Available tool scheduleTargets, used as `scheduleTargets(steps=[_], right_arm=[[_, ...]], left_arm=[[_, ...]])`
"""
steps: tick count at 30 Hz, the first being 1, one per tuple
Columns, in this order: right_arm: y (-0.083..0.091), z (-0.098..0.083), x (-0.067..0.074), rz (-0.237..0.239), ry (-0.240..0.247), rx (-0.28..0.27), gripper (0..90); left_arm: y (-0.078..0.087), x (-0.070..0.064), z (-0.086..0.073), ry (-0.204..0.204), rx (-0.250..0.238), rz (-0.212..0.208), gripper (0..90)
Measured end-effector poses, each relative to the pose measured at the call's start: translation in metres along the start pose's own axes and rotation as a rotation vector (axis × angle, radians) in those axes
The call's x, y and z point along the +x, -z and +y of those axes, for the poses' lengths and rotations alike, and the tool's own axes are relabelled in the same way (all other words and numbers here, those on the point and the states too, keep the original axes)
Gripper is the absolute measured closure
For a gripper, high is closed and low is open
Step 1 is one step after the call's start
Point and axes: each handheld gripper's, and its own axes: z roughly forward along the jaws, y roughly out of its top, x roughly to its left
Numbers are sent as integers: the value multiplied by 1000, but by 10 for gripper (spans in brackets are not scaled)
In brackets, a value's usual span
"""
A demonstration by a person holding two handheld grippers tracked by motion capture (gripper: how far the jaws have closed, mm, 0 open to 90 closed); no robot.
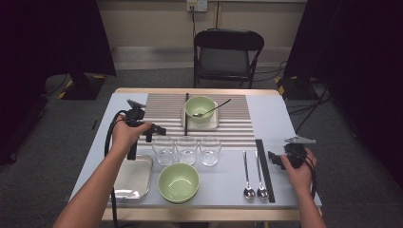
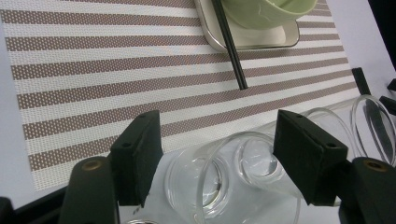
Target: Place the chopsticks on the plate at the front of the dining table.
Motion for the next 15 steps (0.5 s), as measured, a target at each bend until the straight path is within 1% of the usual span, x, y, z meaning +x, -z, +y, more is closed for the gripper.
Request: scheduleTargets(steps=[2, 4, 8, 10, 11, 15], right_arm=[[0, 0, 0, 0, 0, 0, 202], [0, 0, 0, 1, 0, 0, 202], [0, 0, 0, 2, -2, 1, 202], [0, 0, 0, 2, -2, 1, 202], [0, 0, 0, 1, 0, 0, 202], [0, 0, 0, 1, 0, 0, 202]], left_arm=[[1, 1, 0, -3, -2, 0, 324], [1, 1, 0, 7, -5, -1, 324], [1, 3, -2, -7, 0, -1, 324], [0, 3, -2, -6, 0, -1, 324], [0, 3, -3, 2, 1, 3, 324], [2, 3, -3, 3, -3, 3, 324]])
